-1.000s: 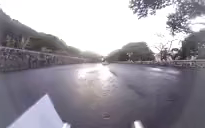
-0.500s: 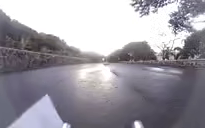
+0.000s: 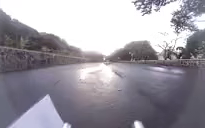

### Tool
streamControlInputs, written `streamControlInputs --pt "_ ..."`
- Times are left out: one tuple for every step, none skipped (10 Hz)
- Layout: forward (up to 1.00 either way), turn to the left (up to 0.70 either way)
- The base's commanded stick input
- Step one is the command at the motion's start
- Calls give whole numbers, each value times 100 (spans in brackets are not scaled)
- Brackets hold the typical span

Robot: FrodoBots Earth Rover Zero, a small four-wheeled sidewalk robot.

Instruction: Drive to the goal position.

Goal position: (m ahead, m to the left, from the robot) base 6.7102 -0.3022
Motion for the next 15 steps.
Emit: streamControlInputs --pt "50 -27" --pt "50 -28" --pt "50 0" --pt "50 0" --pt "50 0" --pt "50 0" --pt "50 0" --pt "50 0" --pt "50 0" --pt "50 0" --pt "50 0" --pt "50 0" --pt "50 0" --pt "50 -29" --pt "50 -50"
